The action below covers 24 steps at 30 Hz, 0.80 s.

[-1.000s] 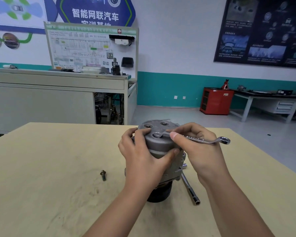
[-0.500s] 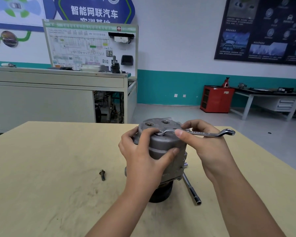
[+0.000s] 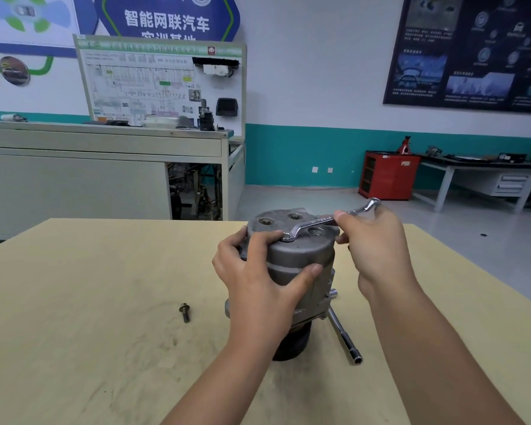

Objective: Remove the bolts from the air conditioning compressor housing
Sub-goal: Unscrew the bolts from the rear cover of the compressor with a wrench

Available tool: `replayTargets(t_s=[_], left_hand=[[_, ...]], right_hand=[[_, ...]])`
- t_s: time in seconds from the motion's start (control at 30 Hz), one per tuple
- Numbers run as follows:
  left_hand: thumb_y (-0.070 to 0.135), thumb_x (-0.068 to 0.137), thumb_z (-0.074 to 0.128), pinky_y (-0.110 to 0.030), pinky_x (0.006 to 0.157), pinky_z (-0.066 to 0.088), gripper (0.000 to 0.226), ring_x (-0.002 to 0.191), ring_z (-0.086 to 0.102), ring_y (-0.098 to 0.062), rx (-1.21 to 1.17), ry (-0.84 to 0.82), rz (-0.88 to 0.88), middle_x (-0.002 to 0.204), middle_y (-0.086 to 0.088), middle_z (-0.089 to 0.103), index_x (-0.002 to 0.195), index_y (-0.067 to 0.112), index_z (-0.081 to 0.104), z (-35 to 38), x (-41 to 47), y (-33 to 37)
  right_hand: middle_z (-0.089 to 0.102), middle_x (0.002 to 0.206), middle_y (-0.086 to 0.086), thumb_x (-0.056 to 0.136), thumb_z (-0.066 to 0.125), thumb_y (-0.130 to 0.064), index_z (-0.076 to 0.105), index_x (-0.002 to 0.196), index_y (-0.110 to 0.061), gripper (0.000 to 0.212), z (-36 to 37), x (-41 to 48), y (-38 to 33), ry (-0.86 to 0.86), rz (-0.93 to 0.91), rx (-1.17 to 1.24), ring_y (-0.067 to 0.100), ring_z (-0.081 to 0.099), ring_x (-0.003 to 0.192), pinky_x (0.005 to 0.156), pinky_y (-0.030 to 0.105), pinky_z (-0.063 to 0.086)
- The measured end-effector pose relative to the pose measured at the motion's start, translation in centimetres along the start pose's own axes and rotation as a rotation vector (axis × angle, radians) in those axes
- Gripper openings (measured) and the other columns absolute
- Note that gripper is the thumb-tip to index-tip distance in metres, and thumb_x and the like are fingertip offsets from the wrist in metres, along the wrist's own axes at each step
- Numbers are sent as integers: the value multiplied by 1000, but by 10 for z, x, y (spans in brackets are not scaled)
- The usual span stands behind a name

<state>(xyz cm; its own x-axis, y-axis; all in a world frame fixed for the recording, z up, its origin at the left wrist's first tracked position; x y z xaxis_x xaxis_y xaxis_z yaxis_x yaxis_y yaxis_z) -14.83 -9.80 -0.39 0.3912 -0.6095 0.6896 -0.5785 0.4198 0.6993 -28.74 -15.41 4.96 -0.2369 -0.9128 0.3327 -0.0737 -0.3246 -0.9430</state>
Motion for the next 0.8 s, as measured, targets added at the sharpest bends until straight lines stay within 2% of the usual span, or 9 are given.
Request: replayTargets(t_s=[0.07,0.13,0.17,0.23,0.3,0.4,0.57,0.7,0.8], left_hand=[[43,60,83,-21,96,26,55,119,24,-9,3,15,-2,125,1,32,103,44,50,1,0,1],[41,59,83,-24,97,26,53,120,25,-11,8,31,-10,125,-2,33,105,36,56,1,0,1],[39,59,83,-24,97,26,54,120,25,-12,10,38,-15,126,-3,34,107,32,59,2,0,1],[38,59,83,-23,97,26,55,120,26,-13,7,42,-18,126,-4,34,108,29,60,2,0,0],[38,59,83,-21,96,26,54,119,25,-11,-1,41,-8,125,-2,34,107,31,59,2,-1,1],[42,58,80,-19,94,27,52,115,24,-6,-17,43,2,123,1,33,103,39,53,1,-2,1],[47,57,71,-27,97,32,49,121,26,-15,-32,44,-41,126,1,33,100,43,46,-1,-2,4],[38,59,78,-39,99,37,58,117,29,-18,-5,100,-62,119,1,34,109,25,54,-2,-4,3],[29,57,85,-49,96,39,73,107,29,-7,8,151,-56,113,5,37,117,13,47,-4,-4,2]], right_hand=[[57,78,4,88,63,-17,45,119,-2,39,7,5,-6,-31,16,-136,10,53,67,57,28,42],[57,86,7,89,62,-21,31,136,-1,60,17,5,-10,-54,4,-252,22,56,87,82,41,47],[60,99,10,89,61,-23,20,144,-3,71,23,3,-12,-76,2,-304,28,54,104,95,48,42],[55,123,12,91,58,-26,10,150,-10,78,34,-1,-13,-128,-3,-404,30,44,124,104,51,34],[52,131,9,93,54,-27,29,147,-15,61,40,-4,-15,-183,-25,-479,28,40,127,105,49,33],[57,129,2,91,54,-32,54,129,-24,39,45,-7,-20,-262,-49,-556,25,43,125,104,47,33],[60,125,-7,91,53,-34,60,121,-37,31,57,-13,-27,-355,-164,-725,21,45,120,94,39,28],[60,127,-12,95,47,-32,59,122,-41,31,58,-17,-31,-402,-255,-786,17,45,124,106,46,24],[58,129,-16,98,44,-32,53,128,-44,33,61,-22,-33,-455,-334,-825,14,42,128,110,49,18]])
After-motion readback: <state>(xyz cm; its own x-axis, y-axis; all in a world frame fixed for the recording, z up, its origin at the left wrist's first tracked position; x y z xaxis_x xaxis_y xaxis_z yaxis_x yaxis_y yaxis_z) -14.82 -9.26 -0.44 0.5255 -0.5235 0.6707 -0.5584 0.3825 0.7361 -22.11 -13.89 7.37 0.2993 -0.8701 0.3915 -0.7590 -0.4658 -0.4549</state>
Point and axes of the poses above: each hand's wrist, its own x-axis towards the middle knuckle, its own z-axis out of the palm, y = z × x, the point moved 4 cm from there along x, towards the middle knuckle
